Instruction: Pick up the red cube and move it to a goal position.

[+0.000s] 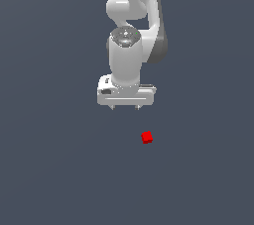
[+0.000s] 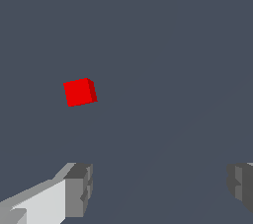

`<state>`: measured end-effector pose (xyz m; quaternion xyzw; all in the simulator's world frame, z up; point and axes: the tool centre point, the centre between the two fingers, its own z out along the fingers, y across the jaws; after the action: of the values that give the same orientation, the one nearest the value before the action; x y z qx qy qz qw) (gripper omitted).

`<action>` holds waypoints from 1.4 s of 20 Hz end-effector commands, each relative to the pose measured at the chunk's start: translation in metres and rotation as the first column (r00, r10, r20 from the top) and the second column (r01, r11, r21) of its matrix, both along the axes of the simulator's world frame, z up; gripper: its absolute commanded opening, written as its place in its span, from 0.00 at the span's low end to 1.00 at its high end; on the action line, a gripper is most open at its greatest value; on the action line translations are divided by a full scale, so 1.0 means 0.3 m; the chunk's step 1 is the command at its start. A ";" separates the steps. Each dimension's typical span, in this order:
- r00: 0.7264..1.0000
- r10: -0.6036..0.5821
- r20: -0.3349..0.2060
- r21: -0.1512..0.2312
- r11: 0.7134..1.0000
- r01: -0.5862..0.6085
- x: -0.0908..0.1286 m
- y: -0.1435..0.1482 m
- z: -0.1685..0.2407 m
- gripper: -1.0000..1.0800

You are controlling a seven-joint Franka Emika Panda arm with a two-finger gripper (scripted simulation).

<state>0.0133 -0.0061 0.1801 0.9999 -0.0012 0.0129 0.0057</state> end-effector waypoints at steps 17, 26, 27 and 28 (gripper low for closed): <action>0.997 0.080 -0.010 0.006 0.997 -0.080 0.079 0.117 -0.203 0.96; 0.986 0.168 -0.020 0.010 0.986 -0.168 0.157 0.254 -0.423 0.96; 0.984 0.175 -0.021 0.010 0.985 -0.175 0.163 0.265 -0.441 0.96; 0.983 0.182 -0.022 0.011 0.983 -0.182 0.169 0.276 -0.457 0.96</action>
<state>0.0606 0.0714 0.0510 0.9964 0.0845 0.0019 0.0003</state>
